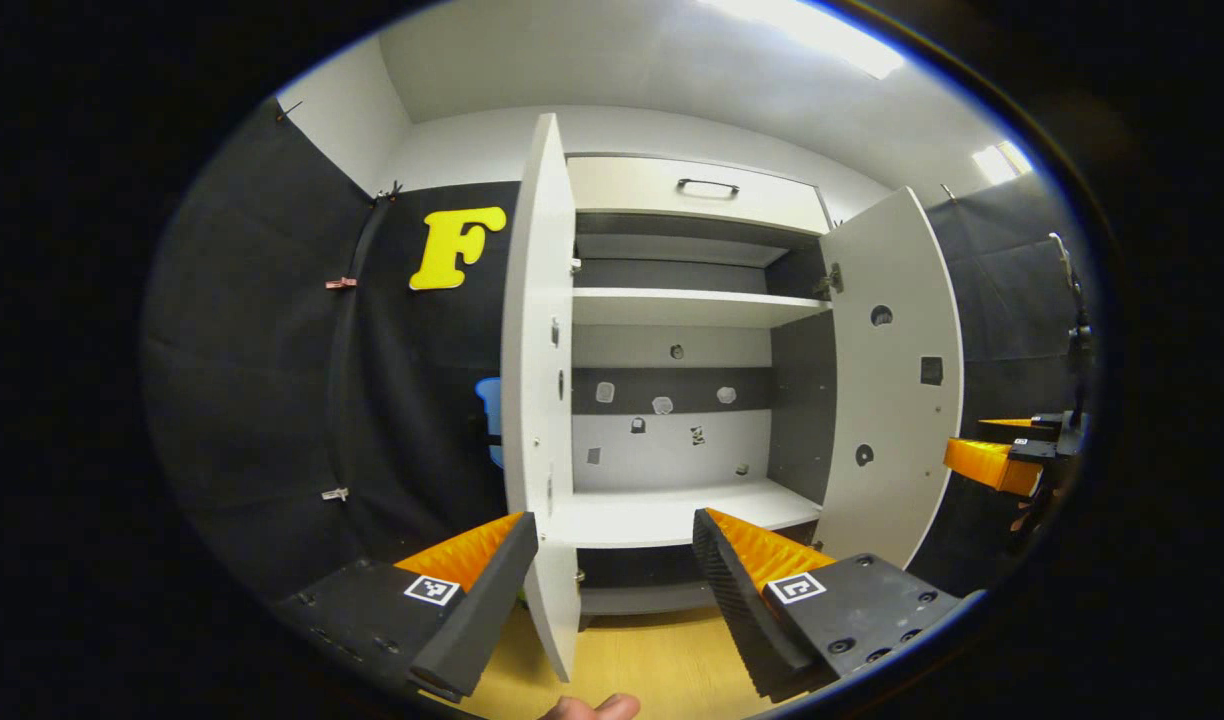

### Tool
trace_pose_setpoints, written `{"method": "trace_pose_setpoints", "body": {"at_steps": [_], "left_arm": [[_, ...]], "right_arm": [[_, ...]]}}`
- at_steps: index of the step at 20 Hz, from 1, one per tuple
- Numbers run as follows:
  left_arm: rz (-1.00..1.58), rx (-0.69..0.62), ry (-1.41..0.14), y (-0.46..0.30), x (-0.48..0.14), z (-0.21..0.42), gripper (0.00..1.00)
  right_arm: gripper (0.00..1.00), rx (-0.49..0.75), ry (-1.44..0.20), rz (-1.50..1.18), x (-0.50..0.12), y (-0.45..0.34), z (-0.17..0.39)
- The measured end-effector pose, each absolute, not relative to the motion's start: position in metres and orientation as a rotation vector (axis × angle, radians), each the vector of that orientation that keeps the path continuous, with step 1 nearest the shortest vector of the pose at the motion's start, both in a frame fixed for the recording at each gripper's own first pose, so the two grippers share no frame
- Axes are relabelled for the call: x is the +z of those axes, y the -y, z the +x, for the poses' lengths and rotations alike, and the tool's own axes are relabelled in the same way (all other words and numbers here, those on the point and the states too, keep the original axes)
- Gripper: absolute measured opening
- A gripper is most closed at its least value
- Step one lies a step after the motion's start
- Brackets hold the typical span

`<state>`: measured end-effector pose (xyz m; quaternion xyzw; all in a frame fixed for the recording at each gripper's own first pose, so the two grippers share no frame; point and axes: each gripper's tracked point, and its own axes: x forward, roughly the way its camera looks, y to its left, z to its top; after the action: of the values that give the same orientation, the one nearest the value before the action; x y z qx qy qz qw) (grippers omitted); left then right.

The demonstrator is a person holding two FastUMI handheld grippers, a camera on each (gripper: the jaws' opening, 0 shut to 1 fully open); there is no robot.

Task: Open the right door of the double-door shoe cabinet with the right hand, and open the left door with the left hand.

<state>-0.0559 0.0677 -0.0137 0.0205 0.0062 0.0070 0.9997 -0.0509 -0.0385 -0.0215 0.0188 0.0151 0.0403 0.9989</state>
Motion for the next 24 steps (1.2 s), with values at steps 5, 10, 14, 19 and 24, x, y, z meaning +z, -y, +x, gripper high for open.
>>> {"method": "trace_pose_setpoints", "body": {"at_steps": [5, 10, 14, 19, 24], "left_arm": [[0.008, 0.001, 0.002, -0.046, -0.011, -0.050, 0.96], [0.014, 0.002, 0.007, -0.039, -0.008, -0.046, 0.96], [0.017, -0.002, -0.001, -0.038, -0.011, -0.045, 0.96], [0.017, 0.000, -0.009, -0.041, -0.012, -0.045, 0.96], [0.024, 0.005, -0.010, -0.043, -0.013, -0.044, 0.96]], "right_arm": [[0.98, 0.082, -0.027, 0.038, -0.019, 0.041, -0.049], [0.98, 0.080, -0.020, 0.035, -0.017, 0.042, -0.048], [0.98, 0.081, -0.024, 0.040, -0.019, 0.041, -0.047], [0.98, 0.076, -0.021, 0.036, -0.019, 0.040, -0.047], [0.98, 0.073, -0.025, 0.042, -0.021, 0.039, -0.048]]}}
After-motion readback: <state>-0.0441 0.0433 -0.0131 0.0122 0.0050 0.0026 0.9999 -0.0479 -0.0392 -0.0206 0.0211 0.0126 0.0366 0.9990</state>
